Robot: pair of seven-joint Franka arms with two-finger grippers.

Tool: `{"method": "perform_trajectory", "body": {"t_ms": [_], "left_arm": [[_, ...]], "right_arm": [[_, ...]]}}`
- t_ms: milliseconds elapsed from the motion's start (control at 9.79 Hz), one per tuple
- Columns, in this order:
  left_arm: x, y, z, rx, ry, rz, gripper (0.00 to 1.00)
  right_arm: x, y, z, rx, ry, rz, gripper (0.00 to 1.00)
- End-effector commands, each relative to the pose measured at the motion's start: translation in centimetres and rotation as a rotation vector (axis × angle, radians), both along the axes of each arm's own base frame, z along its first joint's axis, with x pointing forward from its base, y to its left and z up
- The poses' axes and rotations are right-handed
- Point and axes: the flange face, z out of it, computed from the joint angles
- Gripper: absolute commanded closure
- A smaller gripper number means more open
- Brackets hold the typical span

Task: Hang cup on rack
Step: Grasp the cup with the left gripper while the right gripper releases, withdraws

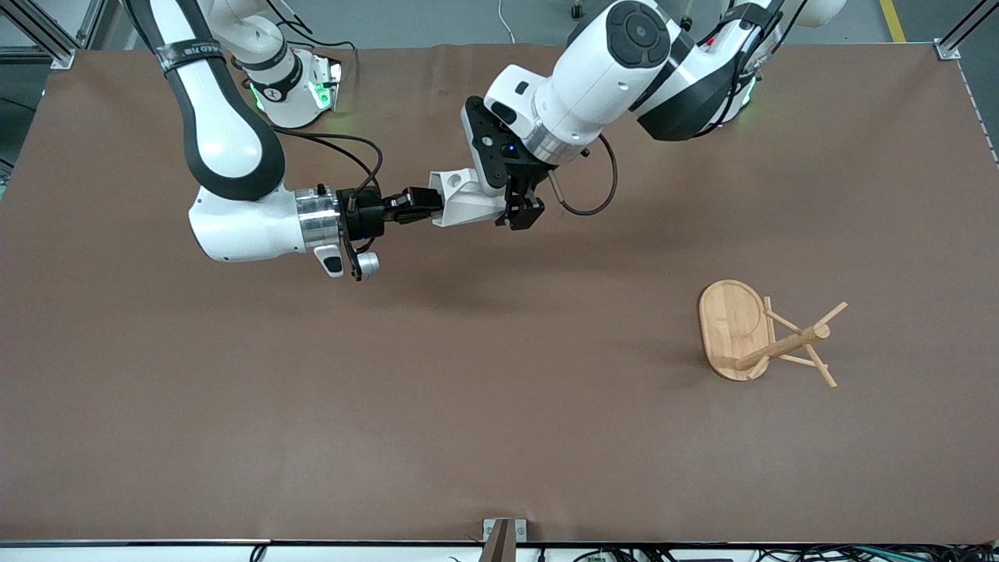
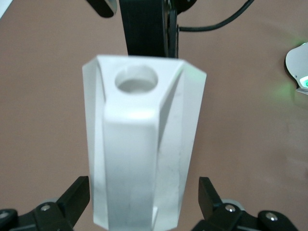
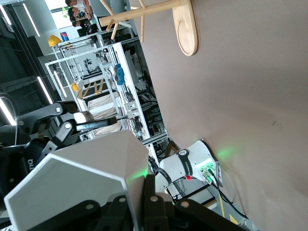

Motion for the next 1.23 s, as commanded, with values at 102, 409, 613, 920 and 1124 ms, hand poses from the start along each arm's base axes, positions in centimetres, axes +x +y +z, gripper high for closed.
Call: {"method": "perform_trajectory", "body": {"t_ms": [102,409,613,920,1124], "left_arm": [[0.0,-0.7,-1.4,0.001,-0.004,-0.050,0.00],[-0.1,-0.9,-2.4,0.007,0.002,-0.073,0.17],[-0.1,-0.9,-2.5,0.009,0.005,-0.074,0.78],[0.0,-0.6,-2.3,0.007,0.002,-0.070,1.00],[0.4,-0.2,-2.2,0.007,0.002,-0.061,1.00]], "right_arm": [[-0.9,0.6,1.1,0.022,0.011,-0.011,0.99],[-1.1,1.0,1.3,0.024,0.009,-0.004,0.99],[-1.1,1.0,1.3,0.024,0.008,-0.005,0.99],[-1.0,0.9,1.4,0.021,0.013,-0.008,0.95],[-0.9,0.6,1.4,-0.021,0.012,0.005,0.00]]}}
